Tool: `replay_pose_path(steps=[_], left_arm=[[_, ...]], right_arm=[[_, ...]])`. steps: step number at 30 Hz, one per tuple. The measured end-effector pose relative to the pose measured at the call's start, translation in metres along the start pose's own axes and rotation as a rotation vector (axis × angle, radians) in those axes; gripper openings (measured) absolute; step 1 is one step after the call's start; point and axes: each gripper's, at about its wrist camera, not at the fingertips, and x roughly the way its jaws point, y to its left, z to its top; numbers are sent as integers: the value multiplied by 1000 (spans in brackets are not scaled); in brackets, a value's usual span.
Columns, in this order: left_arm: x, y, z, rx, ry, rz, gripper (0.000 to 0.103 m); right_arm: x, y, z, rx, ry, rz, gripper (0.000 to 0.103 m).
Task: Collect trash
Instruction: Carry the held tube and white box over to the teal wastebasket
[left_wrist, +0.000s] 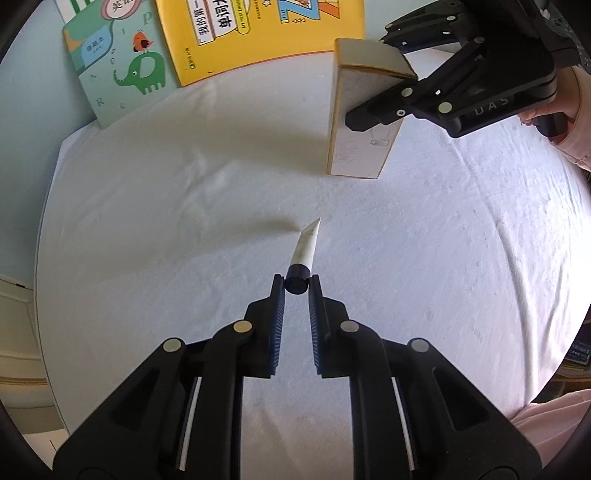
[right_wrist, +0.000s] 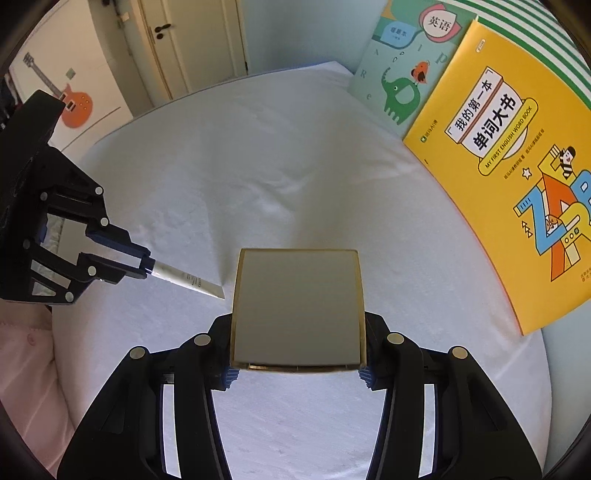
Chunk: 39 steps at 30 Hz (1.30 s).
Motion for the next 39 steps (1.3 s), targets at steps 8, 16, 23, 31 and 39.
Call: replay_pose_path(steps=[8,16,23,31,39], left_arm=[[-28,25,-31,-115,-34,50,11],[-50,56,-73,-223,-58,100,11],[-77,82,-125,-324,-81,148,11],[-106,117,-184,-456,-105,211,11],[-135,145,-270,-605,-85,293,11]], right_arm=[[-8,32,34,-58,-36,13,49],[-7,81,72,-152,-58,49,49],[2,137,113,-252,-77,101,49],[13,218,157,-393,-89,186,49],[29,323,198,-557,-104,300,49]])
